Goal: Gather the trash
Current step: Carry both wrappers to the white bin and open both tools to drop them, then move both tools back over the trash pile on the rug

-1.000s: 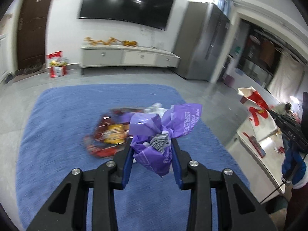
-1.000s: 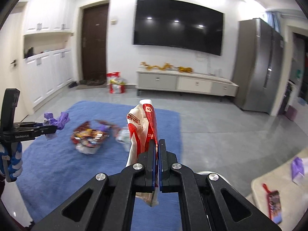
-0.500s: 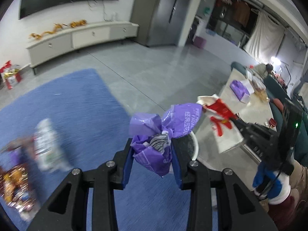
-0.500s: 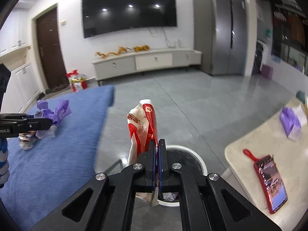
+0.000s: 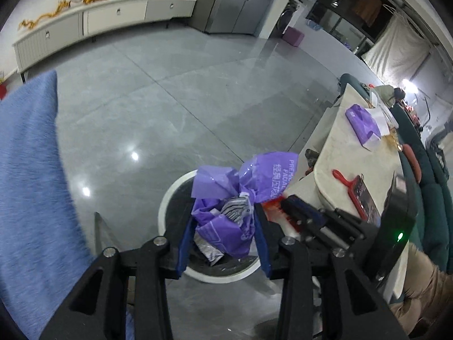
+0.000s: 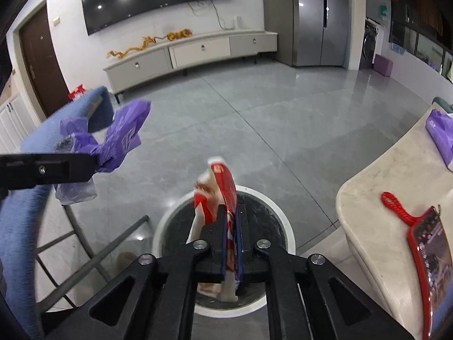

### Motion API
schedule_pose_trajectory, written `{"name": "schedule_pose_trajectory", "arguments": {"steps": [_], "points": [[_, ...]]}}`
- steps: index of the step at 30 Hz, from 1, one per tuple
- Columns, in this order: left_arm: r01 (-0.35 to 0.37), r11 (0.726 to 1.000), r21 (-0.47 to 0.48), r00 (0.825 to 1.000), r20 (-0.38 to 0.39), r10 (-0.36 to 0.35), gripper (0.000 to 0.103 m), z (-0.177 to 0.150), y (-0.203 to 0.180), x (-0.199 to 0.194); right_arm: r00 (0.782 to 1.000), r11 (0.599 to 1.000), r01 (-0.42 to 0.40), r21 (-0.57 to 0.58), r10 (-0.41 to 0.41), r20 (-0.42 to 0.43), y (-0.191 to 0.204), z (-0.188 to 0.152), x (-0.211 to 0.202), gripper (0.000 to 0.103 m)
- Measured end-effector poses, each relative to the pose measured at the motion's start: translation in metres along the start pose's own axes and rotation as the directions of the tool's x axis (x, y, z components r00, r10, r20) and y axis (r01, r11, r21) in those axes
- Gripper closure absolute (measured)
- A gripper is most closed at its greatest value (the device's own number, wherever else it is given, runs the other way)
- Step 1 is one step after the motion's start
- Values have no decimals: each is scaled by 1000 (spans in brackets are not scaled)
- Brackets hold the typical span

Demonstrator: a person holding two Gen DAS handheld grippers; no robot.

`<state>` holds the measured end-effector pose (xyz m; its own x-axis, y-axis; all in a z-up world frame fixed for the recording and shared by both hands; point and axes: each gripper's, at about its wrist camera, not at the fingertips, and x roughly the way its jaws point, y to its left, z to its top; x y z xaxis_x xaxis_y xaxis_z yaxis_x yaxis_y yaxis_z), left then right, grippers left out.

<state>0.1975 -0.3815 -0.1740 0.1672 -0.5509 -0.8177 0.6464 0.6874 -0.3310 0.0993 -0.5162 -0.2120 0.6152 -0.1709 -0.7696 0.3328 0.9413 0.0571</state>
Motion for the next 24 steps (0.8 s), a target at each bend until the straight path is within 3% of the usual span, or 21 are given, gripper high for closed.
{"name": "schedule_pose_trajectory", "arguments": {"steps": [1,2,3,5,10,15,19,24], "points": [[8,1000,-15,1000,-7,-8,57,2,2,5,1000,1000,2,5,-2,-9,-2,-1,5,92],[16,999,-32,1000,-11,-16,49,4,4,9,1000,1000,3,9,-3,-14,-3,-2,8,83],[19,999,-43,1000,-11,-20,46,4,8,10,1000,1000,4,12,-4,-15,-5,-3,9,73],[33,997,-63,999,-10,-33,44,6,12,12,1000,1000,4,19,-4,-13,-7,-5,9,66],[38,997,-63,999,-3,-38,44,1,14,4,1000,1000,11,14,-11,-12,-11,-13,0,65],[0,999,-32,998,58,2,44,-13,9,-23,1000,1000,11,11,-11,15,-6,-14,-24,56],[-74,997,-15,984,163,75,44,-33,12,-67,999,1000,6,1,-6,45,0,-18,-55,48],[-181,983,-13,942,286,177,44,-56,13,-118,995,1000,-4,-21,6,96,16,-23,-101,42]]}}
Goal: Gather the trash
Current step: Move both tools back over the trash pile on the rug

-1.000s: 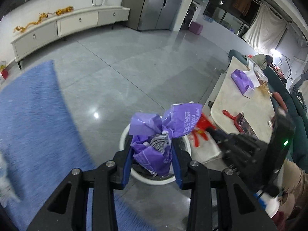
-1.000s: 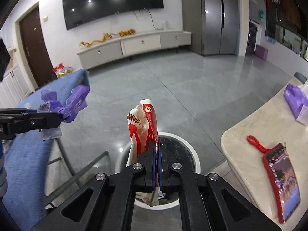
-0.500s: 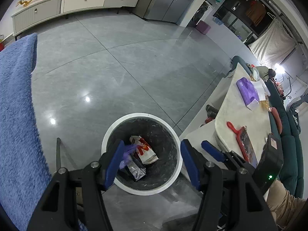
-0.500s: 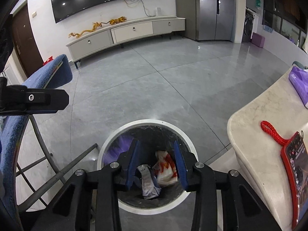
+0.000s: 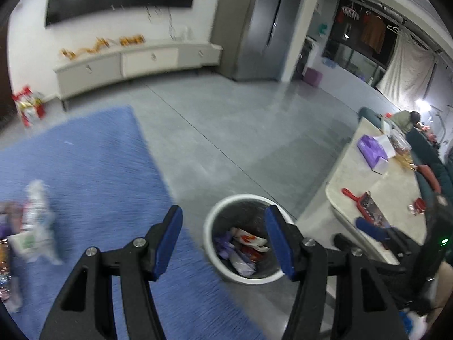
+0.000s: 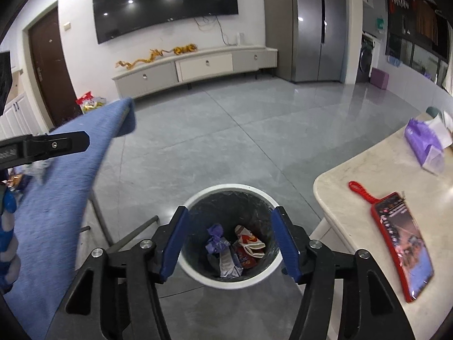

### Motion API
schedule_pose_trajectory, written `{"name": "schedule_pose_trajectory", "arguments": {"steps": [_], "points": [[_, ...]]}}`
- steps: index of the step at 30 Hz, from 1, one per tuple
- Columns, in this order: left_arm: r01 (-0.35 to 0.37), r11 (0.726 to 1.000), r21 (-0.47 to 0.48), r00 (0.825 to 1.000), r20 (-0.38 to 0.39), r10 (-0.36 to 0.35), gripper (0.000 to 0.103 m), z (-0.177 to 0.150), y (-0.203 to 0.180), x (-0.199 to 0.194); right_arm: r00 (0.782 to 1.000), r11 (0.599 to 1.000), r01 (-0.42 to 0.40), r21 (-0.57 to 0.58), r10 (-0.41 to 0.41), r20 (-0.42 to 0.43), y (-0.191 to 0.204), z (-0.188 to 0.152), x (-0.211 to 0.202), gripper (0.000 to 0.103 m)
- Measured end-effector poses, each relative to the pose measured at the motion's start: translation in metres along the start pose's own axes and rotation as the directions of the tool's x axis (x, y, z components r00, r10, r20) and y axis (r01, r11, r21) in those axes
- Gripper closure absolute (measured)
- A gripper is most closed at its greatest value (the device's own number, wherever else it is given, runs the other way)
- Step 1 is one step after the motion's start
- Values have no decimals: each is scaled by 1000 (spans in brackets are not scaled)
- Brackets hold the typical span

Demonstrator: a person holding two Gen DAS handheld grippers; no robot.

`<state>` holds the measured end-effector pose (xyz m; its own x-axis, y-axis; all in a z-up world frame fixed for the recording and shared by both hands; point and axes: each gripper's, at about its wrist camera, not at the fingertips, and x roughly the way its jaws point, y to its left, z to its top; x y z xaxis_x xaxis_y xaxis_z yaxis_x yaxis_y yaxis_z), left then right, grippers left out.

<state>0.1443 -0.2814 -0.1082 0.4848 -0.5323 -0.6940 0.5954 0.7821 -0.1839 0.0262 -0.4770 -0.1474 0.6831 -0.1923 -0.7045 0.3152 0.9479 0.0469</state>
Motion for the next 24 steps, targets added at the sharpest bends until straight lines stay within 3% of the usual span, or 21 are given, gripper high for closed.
{"name": "schedule_pose_trajectory", "arguments": {"steps": [9,13,17,24], "points": [[-138,990,38,979,153,131,43,-18,24,-102,991,995,-71,-68,78,107,47,4,-83,33],[-186,983,15,960,215,178,37,-25,39,-144,982,989,-95,-116,112,152,76,13,-111,28],[-236,972,-19,937,259,232,30,-36,56,-180,971,983,-106,-151,135,196,107,18,-134,15],[-295,952,-82,903,302,306,29,-54,89,-221,958,972,-120,-202,167,233,153,25,-155,3]]}}
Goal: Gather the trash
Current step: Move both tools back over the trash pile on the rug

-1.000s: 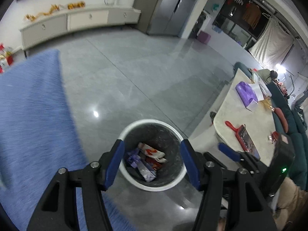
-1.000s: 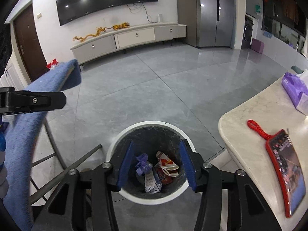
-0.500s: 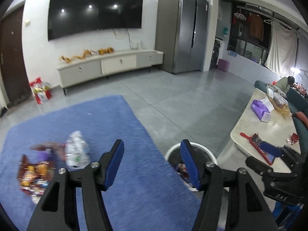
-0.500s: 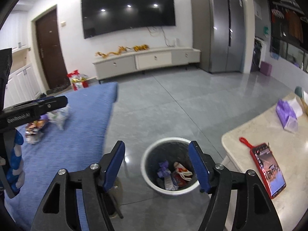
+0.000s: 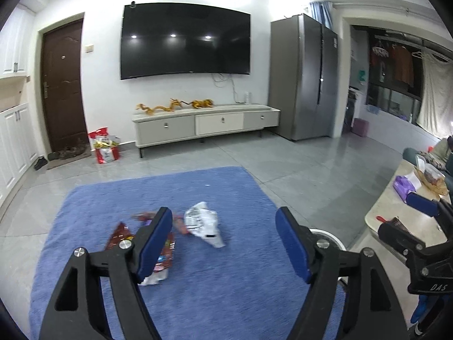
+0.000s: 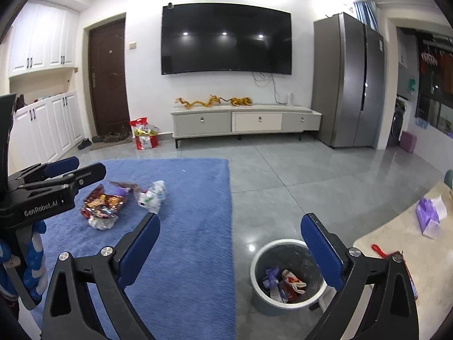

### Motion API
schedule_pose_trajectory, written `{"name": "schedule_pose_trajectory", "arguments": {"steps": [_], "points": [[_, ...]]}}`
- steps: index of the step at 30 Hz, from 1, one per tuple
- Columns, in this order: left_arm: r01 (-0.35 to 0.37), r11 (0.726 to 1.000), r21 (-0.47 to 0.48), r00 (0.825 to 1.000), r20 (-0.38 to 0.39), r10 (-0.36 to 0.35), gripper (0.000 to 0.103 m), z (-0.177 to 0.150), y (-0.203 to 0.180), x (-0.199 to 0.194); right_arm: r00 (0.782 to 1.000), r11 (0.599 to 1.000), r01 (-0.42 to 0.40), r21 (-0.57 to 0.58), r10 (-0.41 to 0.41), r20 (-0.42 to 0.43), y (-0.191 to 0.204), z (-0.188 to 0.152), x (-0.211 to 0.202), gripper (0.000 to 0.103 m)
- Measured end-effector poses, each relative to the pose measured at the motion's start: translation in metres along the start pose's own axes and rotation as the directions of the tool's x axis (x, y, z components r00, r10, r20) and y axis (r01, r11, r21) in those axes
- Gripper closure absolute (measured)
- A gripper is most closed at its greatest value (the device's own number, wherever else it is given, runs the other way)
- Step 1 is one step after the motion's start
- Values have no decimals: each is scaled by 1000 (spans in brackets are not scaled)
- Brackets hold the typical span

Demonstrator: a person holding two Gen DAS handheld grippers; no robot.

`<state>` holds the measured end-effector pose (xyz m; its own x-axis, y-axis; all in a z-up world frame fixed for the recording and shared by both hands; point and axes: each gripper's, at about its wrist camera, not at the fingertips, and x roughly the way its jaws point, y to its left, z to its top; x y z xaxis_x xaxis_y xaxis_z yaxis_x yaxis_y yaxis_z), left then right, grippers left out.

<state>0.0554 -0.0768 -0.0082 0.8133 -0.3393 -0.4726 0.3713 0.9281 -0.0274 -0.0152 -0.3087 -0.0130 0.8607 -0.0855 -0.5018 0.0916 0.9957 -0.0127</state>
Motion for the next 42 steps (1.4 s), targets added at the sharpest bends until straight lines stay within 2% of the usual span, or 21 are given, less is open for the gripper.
{"name": "schedule_pose_trajectory", "arguments": {"steps": [8,17,21,33,42], "points": [[-70,996,-53,997,35,72,28,-11,41,-25,999,999,4,-53,-2,42,47,13,-8,0],[-115,988,-102,991,56,121,28,-26,80,-44,997,992,-50,-113,56,54,94,20,-9,0],[-132,986,-102,989,56,138,28,-29,91,-49,995,992,-63,-111,71,71,102,25,-11,0],[-164,977,-138,986,7,167,28,-48,132,-43,993,989,-110,-103,113,32,132,27,9,0],[-189,967,-172,981,-85,176,28,-64,165,-12,988,984,-153,-96,149,-51,150,17,50,0]]}}
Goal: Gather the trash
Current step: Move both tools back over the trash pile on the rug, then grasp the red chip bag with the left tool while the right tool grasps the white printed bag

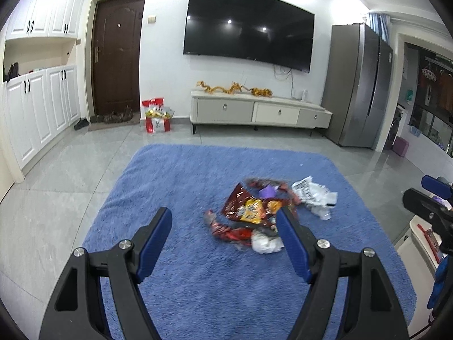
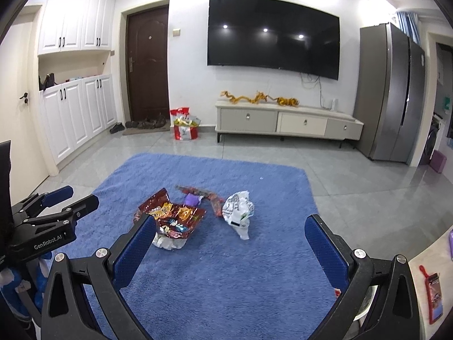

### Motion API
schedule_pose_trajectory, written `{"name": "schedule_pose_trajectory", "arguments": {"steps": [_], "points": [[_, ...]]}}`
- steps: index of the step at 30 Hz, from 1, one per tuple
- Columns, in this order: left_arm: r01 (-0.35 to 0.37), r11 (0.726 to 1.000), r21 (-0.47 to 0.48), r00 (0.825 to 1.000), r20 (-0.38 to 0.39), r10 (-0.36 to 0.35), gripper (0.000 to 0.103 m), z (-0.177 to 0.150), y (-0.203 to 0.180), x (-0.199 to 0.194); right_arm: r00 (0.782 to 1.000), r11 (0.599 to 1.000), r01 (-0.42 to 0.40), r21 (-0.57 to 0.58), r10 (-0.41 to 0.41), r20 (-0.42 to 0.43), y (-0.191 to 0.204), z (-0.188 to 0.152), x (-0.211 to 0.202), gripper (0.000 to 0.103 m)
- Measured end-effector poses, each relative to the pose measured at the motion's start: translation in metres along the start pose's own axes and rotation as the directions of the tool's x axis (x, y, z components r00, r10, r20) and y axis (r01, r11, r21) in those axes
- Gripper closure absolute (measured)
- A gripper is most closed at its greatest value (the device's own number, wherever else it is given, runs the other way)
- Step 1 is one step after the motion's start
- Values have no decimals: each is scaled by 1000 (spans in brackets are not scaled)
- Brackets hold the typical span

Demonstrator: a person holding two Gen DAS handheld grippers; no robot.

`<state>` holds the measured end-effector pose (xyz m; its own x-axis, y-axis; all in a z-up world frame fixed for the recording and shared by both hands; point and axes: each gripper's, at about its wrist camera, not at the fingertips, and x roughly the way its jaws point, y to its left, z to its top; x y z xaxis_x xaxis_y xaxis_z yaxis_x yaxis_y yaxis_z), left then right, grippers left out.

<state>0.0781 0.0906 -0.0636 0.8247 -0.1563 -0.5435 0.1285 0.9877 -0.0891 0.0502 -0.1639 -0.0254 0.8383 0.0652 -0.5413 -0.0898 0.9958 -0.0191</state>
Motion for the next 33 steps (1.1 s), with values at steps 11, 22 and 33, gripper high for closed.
{"name": "schedule_pose_trajectory", "arguments": {"steps": [11,22,33], "points": [[114,993,-36,981,-152,-118,28,-11,43,63,991,996,-60,63,67,-114,-20,-11,66,1],[247,968,-34,939,-240,-248,28,22,21,129,984,993,-94,74,104,-147,-39,-5,122,8],[326,944,-45,876,-362,-320,29,25,3,186,967,983,-141,113,161,-196,-56,1,180,22]]}}
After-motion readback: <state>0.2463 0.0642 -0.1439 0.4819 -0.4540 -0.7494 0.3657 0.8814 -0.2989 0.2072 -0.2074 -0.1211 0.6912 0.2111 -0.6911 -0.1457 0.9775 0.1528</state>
